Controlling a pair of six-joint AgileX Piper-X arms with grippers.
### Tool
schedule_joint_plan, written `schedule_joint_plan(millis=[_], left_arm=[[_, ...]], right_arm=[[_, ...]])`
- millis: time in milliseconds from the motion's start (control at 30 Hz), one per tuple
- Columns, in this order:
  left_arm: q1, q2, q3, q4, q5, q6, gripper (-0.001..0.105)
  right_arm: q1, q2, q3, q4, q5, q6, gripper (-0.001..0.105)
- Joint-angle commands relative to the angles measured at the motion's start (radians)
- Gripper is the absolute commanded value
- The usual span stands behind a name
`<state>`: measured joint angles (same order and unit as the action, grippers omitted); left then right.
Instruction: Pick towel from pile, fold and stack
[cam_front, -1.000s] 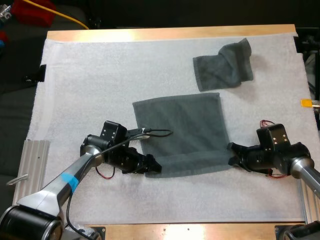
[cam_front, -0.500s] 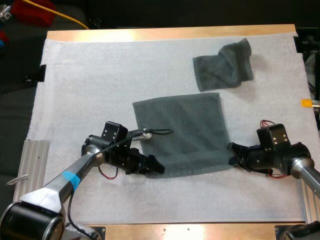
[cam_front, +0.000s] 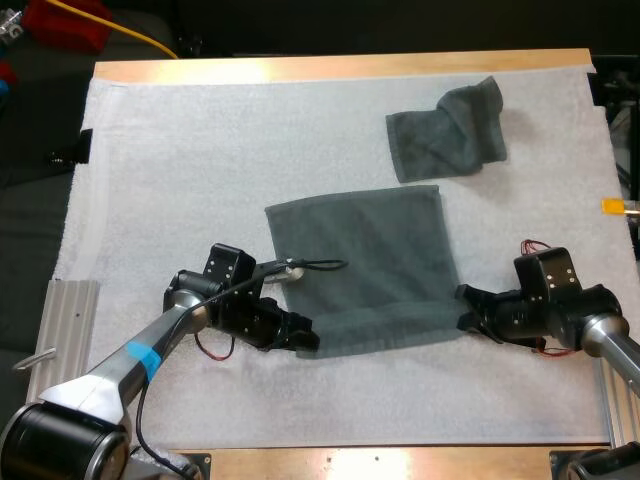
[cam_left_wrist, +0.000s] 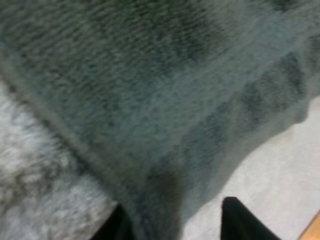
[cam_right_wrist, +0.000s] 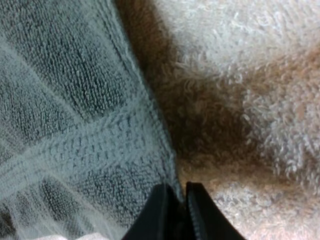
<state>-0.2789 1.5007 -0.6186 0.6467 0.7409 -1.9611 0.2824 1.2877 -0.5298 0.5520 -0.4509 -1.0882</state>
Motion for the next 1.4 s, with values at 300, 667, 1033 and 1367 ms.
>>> schedule_joint_plan(millis=[300, 667, 1033, 1367], left_arm=[[-0.005, 0.004, 0.001, 0.040, -0.010, 0.034, 0.000], [-0.005, -0.159, 0.001, 0.146, -0.056, 0.089, 0.000], [-0.122, -0.320, 0.001, 0.253, -0.122, 0.080, 0.000], [-0.145, -0.334, -0.002, 0.261, -0.113, 0.063, 0.000]], right_arm=[[0.002, -0.016, -0.001, 0.008, -0.008, -0.014, 0.000], [0.002, -0.170, -0.001, 0.066, 0.000, -0.014, 0.000], [0.010, -0.307, -0.001, 0.180, -0.022, -0.008, 0.000], [0.157, -0.339, -0.001, 0.174, 0.030, 0.065, 0.000]])
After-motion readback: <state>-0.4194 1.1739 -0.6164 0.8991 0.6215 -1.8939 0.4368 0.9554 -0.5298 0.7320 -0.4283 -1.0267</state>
